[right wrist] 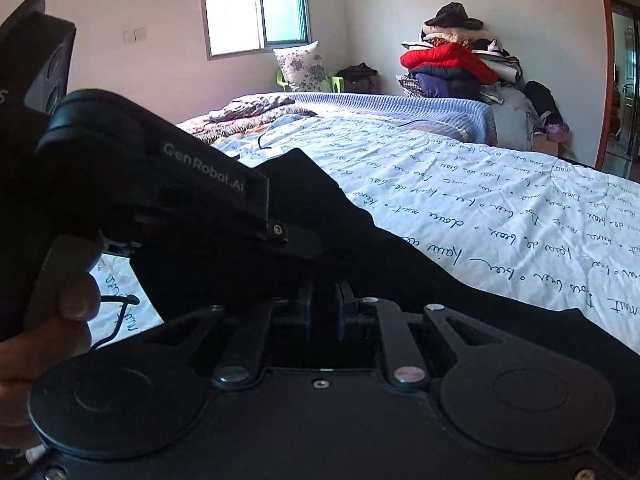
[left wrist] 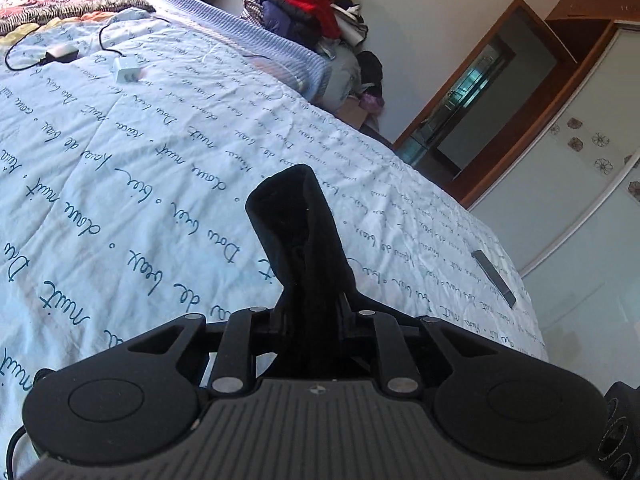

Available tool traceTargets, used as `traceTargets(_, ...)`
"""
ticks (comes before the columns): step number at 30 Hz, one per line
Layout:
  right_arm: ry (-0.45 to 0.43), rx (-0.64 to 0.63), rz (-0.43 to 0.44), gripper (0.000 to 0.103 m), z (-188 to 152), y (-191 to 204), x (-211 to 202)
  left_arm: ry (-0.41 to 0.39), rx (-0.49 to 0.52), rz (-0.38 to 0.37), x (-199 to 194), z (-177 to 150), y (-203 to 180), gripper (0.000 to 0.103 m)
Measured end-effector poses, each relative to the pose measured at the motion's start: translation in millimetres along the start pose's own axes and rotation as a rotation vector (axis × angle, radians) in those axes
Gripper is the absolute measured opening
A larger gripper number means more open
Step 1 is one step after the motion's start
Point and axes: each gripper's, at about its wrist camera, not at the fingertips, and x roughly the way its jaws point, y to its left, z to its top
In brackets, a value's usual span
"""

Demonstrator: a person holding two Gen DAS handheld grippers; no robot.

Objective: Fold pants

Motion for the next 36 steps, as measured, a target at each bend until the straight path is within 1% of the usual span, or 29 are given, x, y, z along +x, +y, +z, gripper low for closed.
traceTargets(1, -0.012, 0.007, -0.006, 0.011, 0, -9, -3, -0.006, 0.013, -0.006, -2, -3, -7, 0.019)
traceTargets(3, -0.030, 0.013, -0.015, 0.011, -2, -15, -14, -0.021, 0.054, -0.007, -7, -11, -26, 0.019)
traceTargets(7, -0.072, 0.030, -0.042, 0.012, -10, -31, -39, -0.056, 0.155, 0.003, -13, -27, -65, 0.020)
traceTargets(10, -0.105, 0.058, -0.063, 0.012, -17, -43, -60, -0.061, 0.216, -0.008, -15, -39, -94, 0.020)
traceTargets(17, -0.173, 0.151, -0.124, 0.012, -34, -87, -100, -0.030, 0.316, -0.062, -7, -66, -155, 0.020)
traceTargets(23, -0.213, 0.253, -0.176, 0.012, -53, -119, -130, 0.009, 0.403, -0.100, 9, -92, -204, 0.021)
traceTargets(30, -0.238, 0.353, -0.237, 0.012, -69, -152, -146, 0.042, 0.505, -0.119, 29, -124, -254, 0.024)
traceTargets(34, -0.258, 0.398, -0.278, 0.012, -75, -164, -154, 0.058, 0.547, -0.143, 39, -138, -277, 0.024)
traceTargets(36, -0.268, 0.423, -0.302, 0.012, -85, -172, -164, 0.070, 0.563, -0.160, 45, -146, -289, 0.024)
